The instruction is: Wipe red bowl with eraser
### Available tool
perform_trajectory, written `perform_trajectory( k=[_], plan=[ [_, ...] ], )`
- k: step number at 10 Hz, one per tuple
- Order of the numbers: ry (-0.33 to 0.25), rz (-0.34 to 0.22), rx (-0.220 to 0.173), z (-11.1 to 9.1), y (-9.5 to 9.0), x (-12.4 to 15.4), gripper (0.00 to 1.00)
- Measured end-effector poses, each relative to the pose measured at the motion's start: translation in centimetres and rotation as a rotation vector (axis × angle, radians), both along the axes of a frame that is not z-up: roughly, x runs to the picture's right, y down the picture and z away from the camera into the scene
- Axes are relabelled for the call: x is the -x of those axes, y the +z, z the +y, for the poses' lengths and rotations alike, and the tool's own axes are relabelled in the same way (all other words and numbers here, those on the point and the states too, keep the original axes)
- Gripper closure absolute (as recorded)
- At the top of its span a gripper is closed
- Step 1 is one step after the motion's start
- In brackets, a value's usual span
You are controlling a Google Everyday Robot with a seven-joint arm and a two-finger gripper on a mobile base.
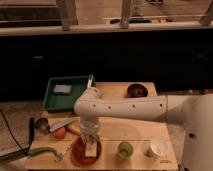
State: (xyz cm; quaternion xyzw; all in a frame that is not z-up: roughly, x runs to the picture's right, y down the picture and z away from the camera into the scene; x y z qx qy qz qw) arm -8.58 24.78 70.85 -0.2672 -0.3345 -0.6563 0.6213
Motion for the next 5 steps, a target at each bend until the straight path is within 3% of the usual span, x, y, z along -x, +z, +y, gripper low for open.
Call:
perform_trajectory(
  k=[3, 5],
  plan=[
    [-0.064, -0.058, -0.008, 0.4, -0.6, 4.4, 1.00],
    [-0.113, -0.107, -0.006, 1.7, -1.8, 5.8, 1.00]
  ],
)
